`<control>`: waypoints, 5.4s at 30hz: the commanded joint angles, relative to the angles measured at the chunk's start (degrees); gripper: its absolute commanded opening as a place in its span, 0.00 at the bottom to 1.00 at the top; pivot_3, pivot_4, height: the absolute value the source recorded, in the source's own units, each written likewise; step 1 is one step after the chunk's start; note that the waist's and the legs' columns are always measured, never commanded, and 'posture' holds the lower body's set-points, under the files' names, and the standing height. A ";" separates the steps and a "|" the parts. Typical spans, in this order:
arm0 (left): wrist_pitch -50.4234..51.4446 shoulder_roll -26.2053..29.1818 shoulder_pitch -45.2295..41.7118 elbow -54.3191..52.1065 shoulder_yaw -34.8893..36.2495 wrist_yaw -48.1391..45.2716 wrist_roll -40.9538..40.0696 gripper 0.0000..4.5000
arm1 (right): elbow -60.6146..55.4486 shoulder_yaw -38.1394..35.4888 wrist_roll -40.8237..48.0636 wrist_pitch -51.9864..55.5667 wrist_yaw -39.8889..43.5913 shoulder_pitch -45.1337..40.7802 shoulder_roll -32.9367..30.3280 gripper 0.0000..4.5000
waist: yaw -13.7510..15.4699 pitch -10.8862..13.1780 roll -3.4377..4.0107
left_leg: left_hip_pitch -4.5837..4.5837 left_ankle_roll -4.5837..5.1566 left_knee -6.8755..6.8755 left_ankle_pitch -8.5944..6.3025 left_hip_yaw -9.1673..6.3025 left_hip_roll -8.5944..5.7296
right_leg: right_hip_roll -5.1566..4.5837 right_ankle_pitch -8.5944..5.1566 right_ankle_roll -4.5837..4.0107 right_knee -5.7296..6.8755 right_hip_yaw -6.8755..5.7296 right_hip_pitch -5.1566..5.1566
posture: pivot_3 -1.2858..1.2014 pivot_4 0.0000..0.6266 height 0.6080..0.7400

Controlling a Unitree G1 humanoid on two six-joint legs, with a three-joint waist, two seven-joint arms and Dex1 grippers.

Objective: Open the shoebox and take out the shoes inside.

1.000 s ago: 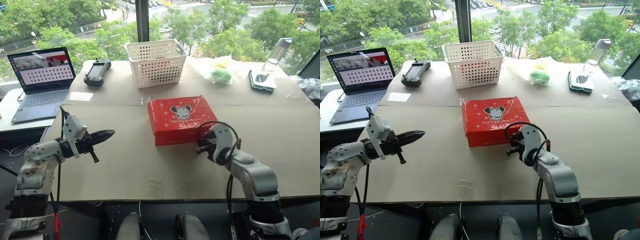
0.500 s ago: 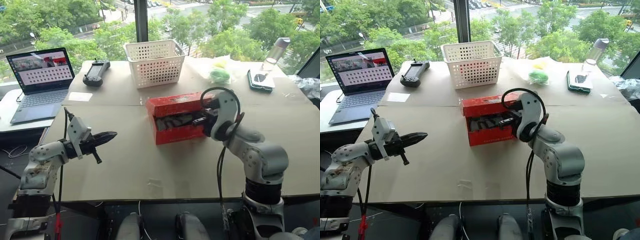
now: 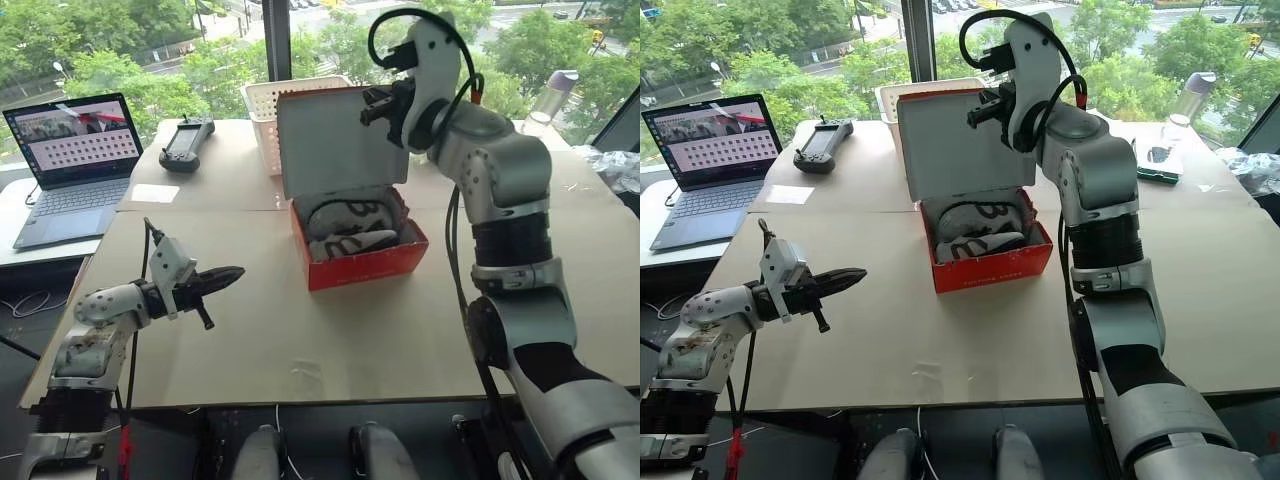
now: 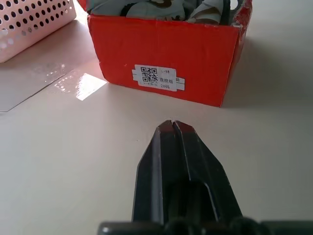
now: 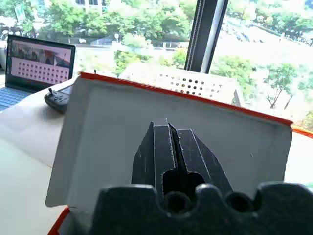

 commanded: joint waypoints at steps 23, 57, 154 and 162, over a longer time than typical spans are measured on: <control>0.75 0.22 0.62 -3.94 1.20 -3.25 -3.65 0.00 | -1.24 25.06 -12.58 -23.78 44.26 3.73 -20.93 1.00 | 0.51 0.04 0.02 | 0.05 -0.01 0.13 0.03 0.09 0.08 | 0.04 -0.08 0.28 0.02 0.00 -0.11 | 0.52 0.24 0.95; 1.36 0.92 3.24 -5.52 2.03 -0.25 -2.33 0.00 | 40.85 28.50 -33.58 -59.58 44.93 -5.35 -8.32 0.49 | 0.44 0.04 0.03 | 0.10 -0.09 0.13 0.08 0.13 0.07 | 0.05 0.11 -0.05 0.09 0.03 -0.08 | 0.52 0.24 0.95; 3.67 -0.24 3.47 -7.44 1.69 4.37 -1.77 0.00 | 1.82 16.18 -26.75 -20.06 25.37 7.31 -11.19 0.99 | -0.40 0.11 0.12 | 0.36 -0.09 0.09 0.15 0.30 0.10 | 0.07 -0.01 0.20 0.09 0.32 -0.05 | 0.52 0.24 0.95; 4.11 0.49 3.94 -8.10 2.38 4.85 -2.07 0.00 | 17.74 19.23 -32.35 -30.51 15.46 5.34 -9.66 0.99 | 0.58 0.11 0.12 | -0.09 -0.05 0.09 0.14 0.36 -0.01 | -0.07 0.21 0.09 -0.12 0.21 -0.17 | 0.52 0.24 0.95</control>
